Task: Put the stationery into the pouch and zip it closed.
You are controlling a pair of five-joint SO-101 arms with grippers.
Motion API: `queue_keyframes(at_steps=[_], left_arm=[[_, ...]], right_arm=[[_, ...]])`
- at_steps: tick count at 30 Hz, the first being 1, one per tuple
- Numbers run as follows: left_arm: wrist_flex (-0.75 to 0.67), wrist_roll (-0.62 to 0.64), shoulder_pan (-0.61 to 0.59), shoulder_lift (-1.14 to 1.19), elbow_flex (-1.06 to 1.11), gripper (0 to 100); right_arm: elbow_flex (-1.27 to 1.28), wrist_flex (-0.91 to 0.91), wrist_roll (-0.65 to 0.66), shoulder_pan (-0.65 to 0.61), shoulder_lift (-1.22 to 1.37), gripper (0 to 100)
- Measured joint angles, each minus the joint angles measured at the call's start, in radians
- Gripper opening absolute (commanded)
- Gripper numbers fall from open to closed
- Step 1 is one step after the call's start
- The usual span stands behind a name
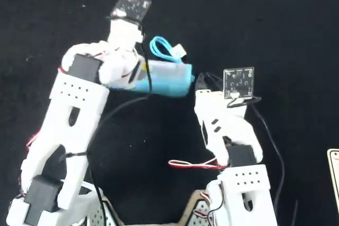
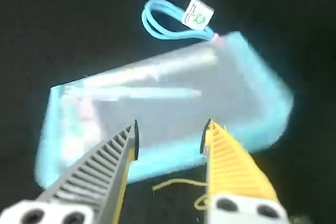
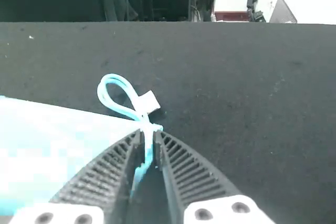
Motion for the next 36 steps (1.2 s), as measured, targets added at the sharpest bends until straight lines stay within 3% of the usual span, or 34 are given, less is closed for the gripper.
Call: queue_keyframes(at_steps=[5,11,19,27,30,36], left_arm=[[0.193,-0.035,-0.043,0.006,-0.213,21],[0.261,-0.046,-0.206,0.006,-0.140,13],[0.147,-0.061,-0.443,-0.233,0.361,9],[-0.028,-0.250,-0.644,-0.548,0.895,9],[-0.066,-0.272,-0.678,-0.658,1.042,9],[-0.196,-0.273,-0.687,-0.884,1.335,9]], right_arm=[[0.017,0.000,0.000,-0.002,0.000,2.9],[0.017,0.000,0.000,-0.002,0.000,2.8],[0.020,0.000,0.025,-0.002,0.000,3.1],[0.224,0.023,0.298,0.009,0.000,3.1],[0.258,0.025,0.265,0.075,0.000,3.2],[0.273,0.049,0.048,0.218,0.000,3.2]])
